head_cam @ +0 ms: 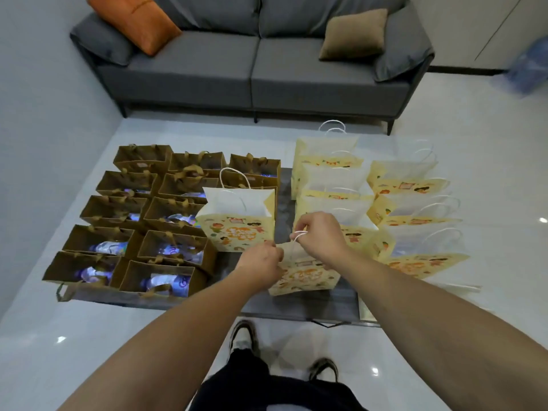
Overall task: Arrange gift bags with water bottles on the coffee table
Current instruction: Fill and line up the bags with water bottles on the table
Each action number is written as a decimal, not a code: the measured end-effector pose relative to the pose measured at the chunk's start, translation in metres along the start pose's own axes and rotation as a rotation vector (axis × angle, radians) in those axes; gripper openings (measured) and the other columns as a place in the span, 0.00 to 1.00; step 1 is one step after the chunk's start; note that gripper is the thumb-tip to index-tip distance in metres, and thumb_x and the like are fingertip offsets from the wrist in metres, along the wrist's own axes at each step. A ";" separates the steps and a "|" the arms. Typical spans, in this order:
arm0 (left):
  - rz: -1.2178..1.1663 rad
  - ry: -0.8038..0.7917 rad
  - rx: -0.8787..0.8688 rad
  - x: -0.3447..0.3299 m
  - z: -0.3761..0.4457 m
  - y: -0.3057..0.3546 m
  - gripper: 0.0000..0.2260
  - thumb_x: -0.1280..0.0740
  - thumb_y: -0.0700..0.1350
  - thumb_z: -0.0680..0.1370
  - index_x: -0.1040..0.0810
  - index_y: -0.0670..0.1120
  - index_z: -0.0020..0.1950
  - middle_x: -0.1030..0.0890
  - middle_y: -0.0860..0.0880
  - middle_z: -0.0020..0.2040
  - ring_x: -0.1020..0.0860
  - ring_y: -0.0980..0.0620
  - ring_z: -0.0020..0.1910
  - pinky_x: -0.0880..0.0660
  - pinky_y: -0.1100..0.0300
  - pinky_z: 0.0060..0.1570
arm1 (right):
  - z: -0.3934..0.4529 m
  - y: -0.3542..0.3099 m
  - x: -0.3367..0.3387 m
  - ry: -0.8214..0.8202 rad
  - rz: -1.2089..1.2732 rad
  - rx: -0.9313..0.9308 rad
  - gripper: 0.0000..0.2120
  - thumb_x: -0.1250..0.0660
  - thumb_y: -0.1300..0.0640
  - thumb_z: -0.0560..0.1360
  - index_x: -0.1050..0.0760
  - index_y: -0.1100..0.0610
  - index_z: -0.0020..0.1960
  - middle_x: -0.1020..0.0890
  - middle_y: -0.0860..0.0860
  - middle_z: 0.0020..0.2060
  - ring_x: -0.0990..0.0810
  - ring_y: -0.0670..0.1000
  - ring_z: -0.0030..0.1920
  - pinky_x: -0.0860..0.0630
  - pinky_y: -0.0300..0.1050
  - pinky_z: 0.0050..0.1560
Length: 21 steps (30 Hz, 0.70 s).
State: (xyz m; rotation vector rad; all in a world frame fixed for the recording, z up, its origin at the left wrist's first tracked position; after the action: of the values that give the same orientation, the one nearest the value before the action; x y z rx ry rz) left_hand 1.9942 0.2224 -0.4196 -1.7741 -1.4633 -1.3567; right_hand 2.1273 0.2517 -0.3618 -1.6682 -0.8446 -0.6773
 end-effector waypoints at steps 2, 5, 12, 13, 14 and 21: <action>-0.005 0.013 0.006 0.006 -0.001 -0.026 0.11 0.36 0.45 0.80 0.21 0.46 0.61 0.24 0.45 0.59 0.24 0.43 0.57 0.24 0.51 0.53 | 0.006 -0.019 -0.008 -0.009 0.003 -0.010 0.05 0.23 0.52 0.72 0.16 0.52 0.41 0.19 0.47 0.38 0.22 0.48 0.42 0.32 0.41 0.37; -0.039 0.052 0.044 0.016 -0.001 -0.070 0.07 0.36 0.44 0.81 0.22 0.47 0.58 0.23 0.45 0.58 0.24 0.44 0.55 0.24 0.51 0.53 | 0.019 -0.048 -0.026 -0.039 0.012 -0.020 0.06 0.23 0.52 0.72 0.18 0.50 0.39 0.19 0.45 0.38 0.22 0.47 0.43 0.32 0.40 0.37; -0.111 0.067 0.106 0.025 -0.004 -0.153 0.05 0.32 0.43 0.80 0.23 0.51 0.54 0.23 0.48 0.56 0.24 0.49 0.51 0.21 0.55 0.54 | 0.041 -0.102 -0.076 -0.035 0.052 -0.067 0.08 0.23 0.54 0.73 0.21 0.47 0.40 0.20 0.44 0.40 0.22 0.47 0.43 0.29 0.39 0.37; -0.119 0.077 0.113 0.026 -0.004 -0.162 0.05 0.32 0.43 0.80 0.23 0.52 0.54 0.23 0.49 0.55 0.25 0.50 0.50 0.22 0.56 0.53 | 0.044 -0.108 -0.083 -0.041 0.047 -0.063 0.08 0.24 0.54 0.74 0.21 0.47 0.40 0.20 0.44 0.40 0.22 0.46 0.43 0.29 0.38 0.37; -0.130 0.086 0.119 0.027 -0.004 -0.169 0.05 0.32 0.43 0.80 0.23 0.52 0.53 0.22 0.49 0.54 0.25 0.51 0.49 0.22 0.56 0.52 | 0.046 -0.114 -0.088 -0.043 0.038 -0.058 0.08 0.24 0.55 0.74 0.21 0.47 0.41 0.20 0.45 0.40 0.23 0.46 0.43 0.30 0.38 0.37; -0.177 0.253 0.096 0.036 -0.007 -0.179 0.08 0.30 0.49 0.76 0.20 0.50 0.53 0.23 0.51 0.55 0.29 0.50 0.58 0.30 0.55 0.60 | 0.053 -0.127 -0.101 -0.097 -0.013 -0.066 0.08 0.27 0.59 0.74 0.18 0.49 0.51 0.19 0.47 0.45 0.23 0.47 0.45 0.31 0.36 0.36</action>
State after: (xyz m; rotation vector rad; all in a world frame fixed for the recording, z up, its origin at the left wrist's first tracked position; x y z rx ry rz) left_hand 1.8250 0.2906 -0.4253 -1.3832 -1.5433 -1.5088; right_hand 1.9662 0.3033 -0.3831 -1.7677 -0.9113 -0.6435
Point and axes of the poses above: each hand's wrist, its own z-axis towards the middle knuckle, its own x-axis out of the back of the hand, y = z × x, the point moved 7 cm from there along z, towards the middle knuckle
